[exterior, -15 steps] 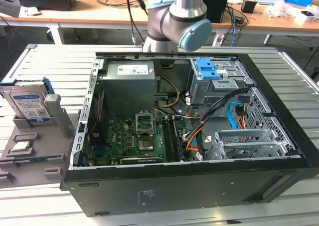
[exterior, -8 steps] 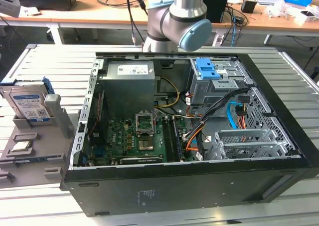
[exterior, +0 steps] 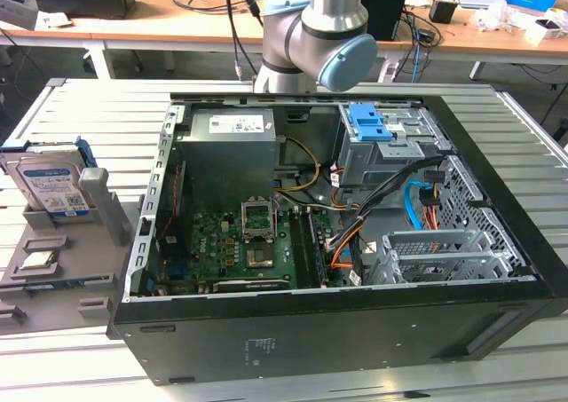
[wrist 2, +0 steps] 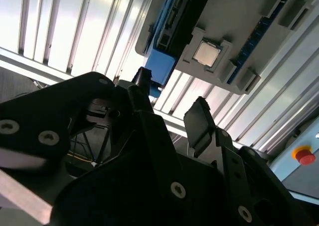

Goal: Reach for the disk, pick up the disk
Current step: 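Pick up the disk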

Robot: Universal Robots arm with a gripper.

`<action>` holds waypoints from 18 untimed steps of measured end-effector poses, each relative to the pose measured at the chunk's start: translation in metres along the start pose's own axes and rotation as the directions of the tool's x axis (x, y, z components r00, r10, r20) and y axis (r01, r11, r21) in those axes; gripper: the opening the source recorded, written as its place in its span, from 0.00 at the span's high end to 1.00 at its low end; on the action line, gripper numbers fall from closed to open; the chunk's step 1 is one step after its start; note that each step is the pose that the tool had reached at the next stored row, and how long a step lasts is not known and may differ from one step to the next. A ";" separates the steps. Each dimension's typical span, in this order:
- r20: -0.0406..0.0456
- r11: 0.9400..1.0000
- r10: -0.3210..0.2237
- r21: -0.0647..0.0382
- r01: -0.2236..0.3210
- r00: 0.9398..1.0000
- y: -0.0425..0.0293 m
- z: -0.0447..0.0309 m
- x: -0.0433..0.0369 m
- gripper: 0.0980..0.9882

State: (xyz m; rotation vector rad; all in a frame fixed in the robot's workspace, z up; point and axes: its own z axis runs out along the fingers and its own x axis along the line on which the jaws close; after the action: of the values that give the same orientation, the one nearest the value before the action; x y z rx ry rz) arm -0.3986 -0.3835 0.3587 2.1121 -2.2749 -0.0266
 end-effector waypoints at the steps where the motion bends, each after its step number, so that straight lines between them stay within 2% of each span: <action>1: 0.000 1.000 0.000 0.000 0.000 1.000 0.0001 0.0000 -0.0024 0.50; 6: 0.000 1.000 -0.001 0.000 0.001 1.000 -0.0003 0.0001 -0.0082 0.50; 12: 0.000 1.000 -0.001 0.000 0.001 1.000 -0.0006 0.0086 -0.0085 0.50; 18: 0.000 1.000 -0.001 0.000 0.001 1.000 -0.0008 0.0133 -0.0086 0.50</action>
State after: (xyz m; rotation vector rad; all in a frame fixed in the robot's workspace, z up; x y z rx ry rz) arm -0.3977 -0.3752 0.3453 2.1128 -2.2741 -0.0263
